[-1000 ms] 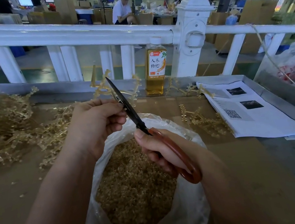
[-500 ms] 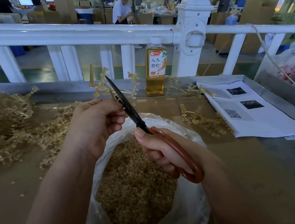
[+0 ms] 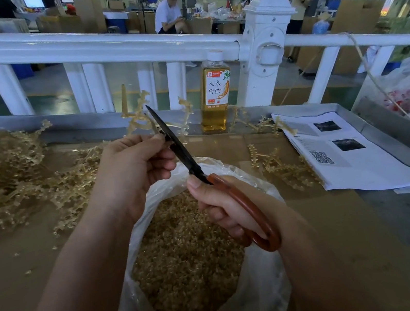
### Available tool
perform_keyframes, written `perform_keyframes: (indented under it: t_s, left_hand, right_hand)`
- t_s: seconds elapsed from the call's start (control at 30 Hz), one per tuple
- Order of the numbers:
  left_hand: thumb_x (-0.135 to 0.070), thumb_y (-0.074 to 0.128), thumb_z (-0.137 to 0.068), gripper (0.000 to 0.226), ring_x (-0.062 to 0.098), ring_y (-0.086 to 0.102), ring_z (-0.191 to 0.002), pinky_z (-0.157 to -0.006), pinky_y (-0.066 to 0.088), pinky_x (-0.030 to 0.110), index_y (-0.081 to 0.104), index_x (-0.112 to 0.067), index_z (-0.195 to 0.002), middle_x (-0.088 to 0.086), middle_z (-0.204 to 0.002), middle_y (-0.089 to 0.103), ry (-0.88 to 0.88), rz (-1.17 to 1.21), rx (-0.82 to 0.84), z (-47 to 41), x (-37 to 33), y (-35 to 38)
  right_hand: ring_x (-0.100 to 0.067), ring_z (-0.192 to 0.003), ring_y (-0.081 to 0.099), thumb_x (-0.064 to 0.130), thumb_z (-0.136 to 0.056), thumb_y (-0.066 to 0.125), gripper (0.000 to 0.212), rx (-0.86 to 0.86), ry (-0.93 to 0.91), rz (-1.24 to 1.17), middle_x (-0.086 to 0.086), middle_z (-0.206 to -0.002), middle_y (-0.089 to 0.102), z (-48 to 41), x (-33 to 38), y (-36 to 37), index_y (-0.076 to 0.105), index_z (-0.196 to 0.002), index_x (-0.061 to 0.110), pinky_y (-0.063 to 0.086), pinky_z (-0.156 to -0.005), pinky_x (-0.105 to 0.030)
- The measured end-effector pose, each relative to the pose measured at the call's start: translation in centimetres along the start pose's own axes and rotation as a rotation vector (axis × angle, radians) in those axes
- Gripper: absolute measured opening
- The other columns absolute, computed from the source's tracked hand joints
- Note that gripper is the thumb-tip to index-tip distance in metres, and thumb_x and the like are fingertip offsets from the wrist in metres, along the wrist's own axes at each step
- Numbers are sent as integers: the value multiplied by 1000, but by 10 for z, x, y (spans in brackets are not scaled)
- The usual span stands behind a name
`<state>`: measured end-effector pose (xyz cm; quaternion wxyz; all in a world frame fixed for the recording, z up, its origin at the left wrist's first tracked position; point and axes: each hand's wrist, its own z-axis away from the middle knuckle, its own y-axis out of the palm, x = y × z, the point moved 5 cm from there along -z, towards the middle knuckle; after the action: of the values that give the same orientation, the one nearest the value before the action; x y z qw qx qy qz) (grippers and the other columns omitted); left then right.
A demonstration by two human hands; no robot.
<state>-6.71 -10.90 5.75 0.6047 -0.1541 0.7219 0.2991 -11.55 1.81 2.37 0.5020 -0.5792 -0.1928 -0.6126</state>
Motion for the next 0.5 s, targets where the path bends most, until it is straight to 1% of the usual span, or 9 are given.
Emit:
perform_keyframes:
  t_s: [0.07, 0.13, 0.2, 0.27, 0.37, 0.5]
  left_hand:
    - [-1, 48, -90, 20, 9, 53, -39, -39, 41, 15, 58, -1, -73, 0, -46, 59, 9, 5, 3, 0, -2, -1]
    - [0, 48, -89, 19, 9, 53, -40, -39, 42, 15, 58, -1, -73, 1, -47, 59, 16, 9, 10, 0, -3, -1]
    - [1, 48, -89, 18, 10, 54, -40, -40, 42, 15, 57, -1, -73, 1, -47, 60, 13, 5, 23, 1, -3, 1]
    - [0, 49, -89, 19, 9, 54, -40, -40, 43, 16, 58, -2, -72, 1, -48, 60, 9, -8, 32, 1, -2, 2]
    - [0, 49, -88, 21, 10, 54, -40, -40, 43, 16, 60, -3, -70, 1, -48, 60, 10, -37, 38, 1, 0, 3]
    - [2, 50, -87, 20, 10, 54, -40, -40, 43, 16, 61, -2, -70, 2, -47, 60, 5, -76, 49, 1, 2, 4]
  right_hand:
    - [-3, -38, 41, 67, -80, 41, 35, -22, -3, 9, 5, -59, 46, -1, -1, -1, 46, -70, 34, 34, -42, -22]
    - [-5, -40, 40, 67, -80, 42, 35, -11, -29, -20, 6, -57, 45, 0, 0, 1, 48, -71, 33, 35, -41, -21]
    - [-5, -39, 39, 71, -72, 41, 41, 3, -35, -48, 8, -55, 45, 3, 2, 4, 49, -72, 31, 36, -41, -18]
    - [-6, -41, 38, 72, -65, 40, 44, 3, -47, -51, 8, -55, 44, 4, 3, 4, 50, -72, 31, 35, -42, -20]
    - [-7, -45, 37, 71, -63, 38, 43, 2, -64, -37, 6, -57, 43, 5, 6, 3, 49, -72, 30, 34, -46, -23]
    - [-8, -47, 38, 72, -61, 35, 44, -18, -35, -5, 5, -59, 45, 7, 6, 3, 46, -74, 31, 35, -47, -23]
